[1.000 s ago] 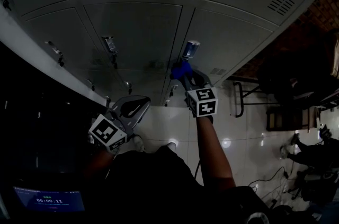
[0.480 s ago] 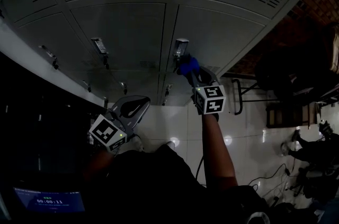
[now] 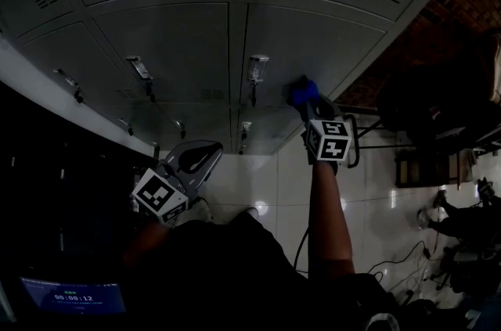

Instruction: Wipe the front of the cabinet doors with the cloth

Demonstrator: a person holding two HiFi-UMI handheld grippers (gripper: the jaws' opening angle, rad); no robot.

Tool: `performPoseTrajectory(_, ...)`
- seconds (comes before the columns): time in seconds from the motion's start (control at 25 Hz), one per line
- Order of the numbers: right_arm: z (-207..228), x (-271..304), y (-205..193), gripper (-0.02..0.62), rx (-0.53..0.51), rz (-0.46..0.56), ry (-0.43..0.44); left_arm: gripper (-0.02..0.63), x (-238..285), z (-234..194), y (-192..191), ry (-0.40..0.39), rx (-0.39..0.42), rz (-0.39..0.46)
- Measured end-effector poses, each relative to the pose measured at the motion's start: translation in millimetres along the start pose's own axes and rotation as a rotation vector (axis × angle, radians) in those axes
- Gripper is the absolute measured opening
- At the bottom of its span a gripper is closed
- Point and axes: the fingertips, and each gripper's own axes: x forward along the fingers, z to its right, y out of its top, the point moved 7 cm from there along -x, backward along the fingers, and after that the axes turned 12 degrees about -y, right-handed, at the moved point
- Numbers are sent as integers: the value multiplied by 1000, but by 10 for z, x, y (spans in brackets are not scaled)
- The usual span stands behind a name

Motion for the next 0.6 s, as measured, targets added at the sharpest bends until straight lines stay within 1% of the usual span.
performPoseTrajectory(0.16,372,-43,-64,72,39,-21,-85,3,94,43,5,-19,0,3)
performPoseTrajectory(0.36,749,-132,-134,72,83,-18,-189,3,177,84,10,-44,4,-1)
performPoseTrajectory(0.48,812,-204,-160,72,97,-11,-212,3,176,89,2,-51,1,-4)
performPoseTrajectory(0.6,739,-272,-208,72,95,-18,-209,3,139,86,-16,-53,-2,-8)
